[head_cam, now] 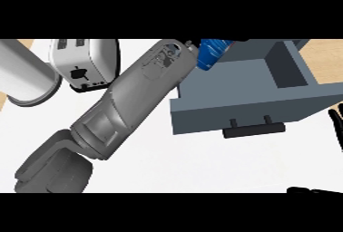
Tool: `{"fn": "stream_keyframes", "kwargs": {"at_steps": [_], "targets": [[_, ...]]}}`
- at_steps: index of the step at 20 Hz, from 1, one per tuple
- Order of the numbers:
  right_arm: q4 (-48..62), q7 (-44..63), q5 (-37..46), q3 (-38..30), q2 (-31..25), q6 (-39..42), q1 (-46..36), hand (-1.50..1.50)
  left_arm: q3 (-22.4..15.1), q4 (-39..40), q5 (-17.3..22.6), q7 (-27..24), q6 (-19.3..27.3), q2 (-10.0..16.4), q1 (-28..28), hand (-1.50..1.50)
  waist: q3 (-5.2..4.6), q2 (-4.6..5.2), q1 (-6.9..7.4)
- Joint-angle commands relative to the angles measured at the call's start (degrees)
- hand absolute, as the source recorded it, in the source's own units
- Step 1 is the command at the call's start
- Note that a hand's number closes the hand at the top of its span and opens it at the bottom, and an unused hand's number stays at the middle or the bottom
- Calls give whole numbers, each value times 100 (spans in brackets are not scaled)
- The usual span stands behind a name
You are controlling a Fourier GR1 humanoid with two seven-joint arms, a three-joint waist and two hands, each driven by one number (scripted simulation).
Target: Pick up the can, place it into the drawer and close the drawer
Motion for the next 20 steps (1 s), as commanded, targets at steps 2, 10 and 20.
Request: {"fn": "stream_keyframes", "kwargs": {"at_steps": [2, 10, 20], "targets": [[-58, 223, -122, -157, -227, 14, -224, -150, -43, 417, 131, -279, -174, 0, -57, 150, -4, 32, -7], [-86, 212, 54, 152, -65, -8, -228, -150, -554, 391, 303, -326, 444, 0, 178, -150, 0, 59, -208], [-86, 135, -57, 52, -190, 132, -171, -150, -728, 436, 578, -564, 820, 0, 379, -150, 0, 81, -286]]}}
